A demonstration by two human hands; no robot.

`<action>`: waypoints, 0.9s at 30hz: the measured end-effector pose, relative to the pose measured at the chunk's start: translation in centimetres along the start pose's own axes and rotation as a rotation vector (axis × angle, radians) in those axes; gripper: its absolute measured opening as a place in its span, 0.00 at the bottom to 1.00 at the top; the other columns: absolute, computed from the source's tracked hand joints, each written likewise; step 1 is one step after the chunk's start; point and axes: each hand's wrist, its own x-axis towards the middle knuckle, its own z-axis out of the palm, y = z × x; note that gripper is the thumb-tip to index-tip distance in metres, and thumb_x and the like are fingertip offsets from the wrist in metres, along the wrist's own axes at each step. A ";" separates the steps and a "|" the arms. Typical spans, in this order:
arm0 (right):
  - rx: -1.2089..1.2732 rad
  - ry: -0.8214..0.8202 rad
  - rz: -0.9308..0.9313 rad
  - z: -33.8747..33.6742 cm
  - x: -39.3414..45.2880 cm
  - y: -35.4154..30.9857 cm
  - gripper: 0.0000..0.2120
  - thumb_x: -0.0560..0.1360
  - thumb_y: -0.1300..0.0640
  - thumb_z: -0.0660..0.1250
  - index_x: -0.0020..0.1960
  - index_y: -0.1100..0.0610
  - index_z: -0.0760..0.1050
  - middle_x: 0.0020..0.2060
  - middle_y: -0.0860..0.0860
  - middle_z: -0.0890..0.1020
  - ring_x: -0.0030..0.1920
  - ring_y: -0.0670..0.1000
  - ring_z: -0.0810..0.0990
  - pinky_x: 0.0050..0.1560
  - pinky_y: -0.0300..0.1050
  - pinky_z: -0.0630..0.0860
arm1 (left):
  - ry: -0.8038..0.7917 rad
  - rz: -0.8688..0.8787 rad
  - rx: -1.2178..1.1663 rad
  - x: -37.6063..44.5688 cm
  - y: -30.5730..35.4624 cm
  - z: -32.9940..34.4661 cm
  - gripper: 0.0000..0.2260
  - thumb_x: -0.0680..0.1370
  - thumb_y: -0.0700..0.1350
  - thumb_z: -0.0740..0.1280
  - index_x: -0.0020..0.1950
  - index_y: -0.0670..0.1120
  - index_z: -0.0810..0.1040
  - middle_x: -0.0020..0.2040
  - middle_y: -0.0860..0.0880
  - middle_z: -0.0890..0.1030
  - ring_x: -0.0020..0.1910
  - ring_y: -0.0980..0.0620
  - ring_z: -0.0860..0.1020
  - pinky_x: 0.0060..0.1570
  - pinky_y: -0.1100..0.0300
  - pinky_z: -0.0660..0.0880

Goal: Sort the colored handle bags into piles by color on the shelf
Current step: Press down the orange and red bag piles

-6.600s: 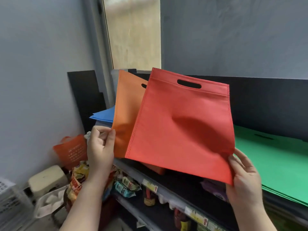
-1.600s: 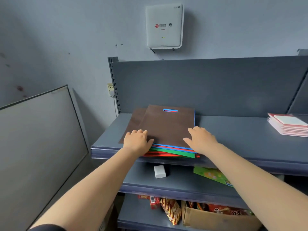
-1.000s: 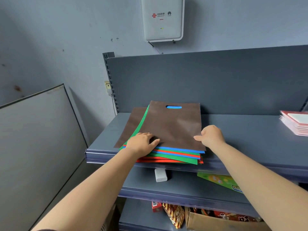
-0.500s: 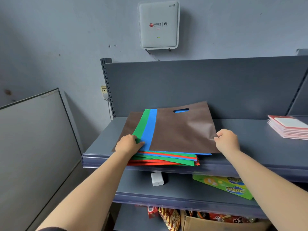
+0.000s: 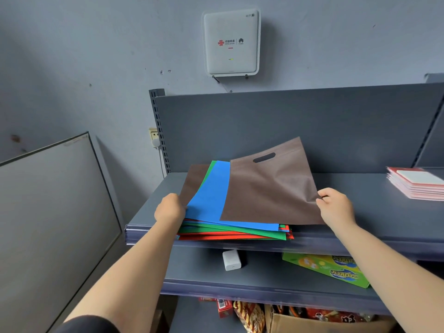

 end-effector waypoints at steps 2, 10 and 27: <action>0.011 0.004 -0.001 0.1 -0.4 -0.2 0.11 0.78 0.65 0.62 0.59 0.63 0.76 0.55 0.60 0.81 0.55 0.61 0.77 0.46 0.43 0.69 | -0.012 0.009 -0.022 -0.1 -0.4 0.0 0.07 0.77 0.44 0.63 0.42 0.41 0.73 0.42 0.43 0.76 0.38 0.42 0.73 0.38 0.57 0.69; 0.035 0.004 -0.021 0.2 -1.6 -0.6 0.09 0.78 0.65 0.62 0.57 0.63 0.77 0.51 0.59 0.82 0.45 0.54 0.73 0.44 0.43 0.68 | -0.018 0.031 -0.077 -1.4 -0.1 0.4 0.17 0.73 0.54 0.70 0.38 0.45 0.67 0.33 0.50 0.69 0.34 0.49 0.70 0.30 0.60 0.63; 0.626 0.029 0.170 -0.5 -6.7 -2.6 0.16 0.76 0.67 0.65 0.63 0.59 0.77 0.59 0.54 0.80 0.54 0.49 0.75 0.56 0.43 0.69 | 0.415 0.198 -0.721 -7.9 -3.7 -4.7 0.05 0.79 0.39 0.62 0.50 0.41 0.76 0.39 0.46 0.77 0.28 0.54 0.72 0.27 0.63 0.69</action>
